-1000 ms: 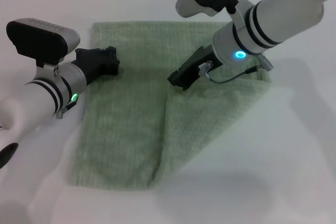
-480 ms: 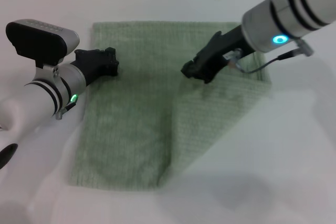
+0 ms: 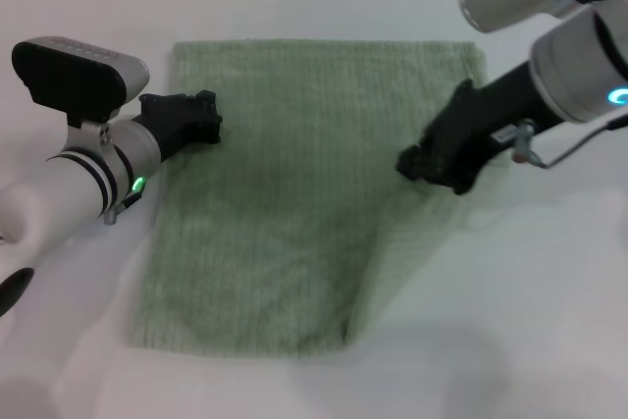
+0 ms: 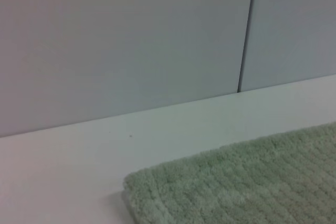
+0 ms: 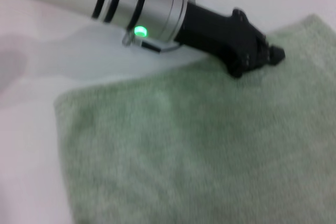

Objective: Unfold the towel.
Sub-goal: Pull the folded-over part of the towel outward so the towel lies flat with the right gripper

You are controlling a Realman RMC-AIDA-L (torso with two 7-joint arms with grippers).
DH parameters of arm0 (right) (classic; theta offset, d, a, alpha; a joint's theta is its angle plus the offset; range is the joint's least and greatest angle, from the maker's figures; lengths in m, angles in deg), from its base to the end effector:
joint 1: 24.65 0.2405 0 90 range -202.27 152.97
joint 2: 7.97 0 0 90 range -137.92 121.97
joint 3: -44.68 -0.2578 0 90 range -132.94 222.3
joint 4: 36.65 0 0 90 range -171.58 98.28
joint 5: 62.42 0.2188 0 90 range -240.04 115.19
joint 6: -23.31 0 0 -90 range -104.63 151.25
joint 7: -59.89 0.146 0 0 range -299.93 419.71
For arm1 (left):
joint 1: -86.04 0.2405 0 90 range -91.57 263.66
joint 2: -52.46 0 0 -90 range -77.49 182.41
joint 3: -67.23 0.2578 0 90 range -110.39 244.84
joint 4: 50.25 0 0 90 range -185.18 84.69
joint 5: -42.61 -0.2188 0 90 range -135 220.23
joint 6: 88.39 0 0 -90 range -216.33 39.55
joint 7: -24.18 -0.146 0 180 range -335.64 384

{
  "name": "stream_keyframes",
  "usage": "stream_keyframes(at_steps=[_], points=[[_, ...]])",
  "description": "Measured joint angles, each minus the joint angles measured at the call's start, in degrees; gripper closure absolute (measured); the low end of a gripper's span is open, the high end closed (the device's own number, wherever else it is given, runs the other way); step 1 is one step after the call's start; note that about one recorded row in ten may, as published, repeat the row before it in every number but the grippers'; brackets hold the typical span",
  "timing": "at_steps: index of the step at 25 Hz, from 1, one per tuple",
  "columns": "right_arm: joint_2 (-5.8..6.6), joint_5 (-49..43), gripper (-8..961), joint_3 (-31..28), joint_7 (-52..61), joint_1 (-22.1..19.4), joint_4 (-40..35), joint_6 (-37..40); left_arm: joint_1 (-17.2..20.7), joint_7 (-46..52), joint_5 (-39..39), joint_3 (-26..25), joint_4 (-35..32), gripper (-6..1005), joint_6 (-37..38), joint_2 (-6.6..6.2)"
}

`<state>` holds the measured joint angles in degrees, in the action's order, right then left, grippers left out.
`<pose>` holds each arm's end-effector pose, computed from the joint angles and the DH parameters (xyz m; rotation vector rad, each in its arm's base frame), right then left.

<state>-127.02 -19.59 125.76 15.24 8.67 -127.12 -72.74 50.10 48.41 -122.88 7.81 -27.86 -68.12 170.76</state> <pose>0.1189 0.3380 0.0069 -2.8717 0.4595 -0.3305 -0.2787 0.4023 -0.1002 -2.0705 -0.7789 -0.3165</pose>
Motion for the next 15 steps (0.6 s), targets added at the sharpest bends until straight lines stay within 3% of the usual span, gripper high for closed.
stream_keyframes(at_steps=[8, 15], points=[[-0.19, -3.2, 933, 0.8, -0.2, -3.5, -6.4, -5.1, 0.0, 0.0, 0.0, -0.2, 0.0, 1001, -0.5, -0.09], [-0.36, -8.6, 933, 6.4, 2.1, -5.1, -4.6, -5.9, 0.0, 0.0, 0.0, -0.3, 0.1, 1001, -1.0, -0.16]])
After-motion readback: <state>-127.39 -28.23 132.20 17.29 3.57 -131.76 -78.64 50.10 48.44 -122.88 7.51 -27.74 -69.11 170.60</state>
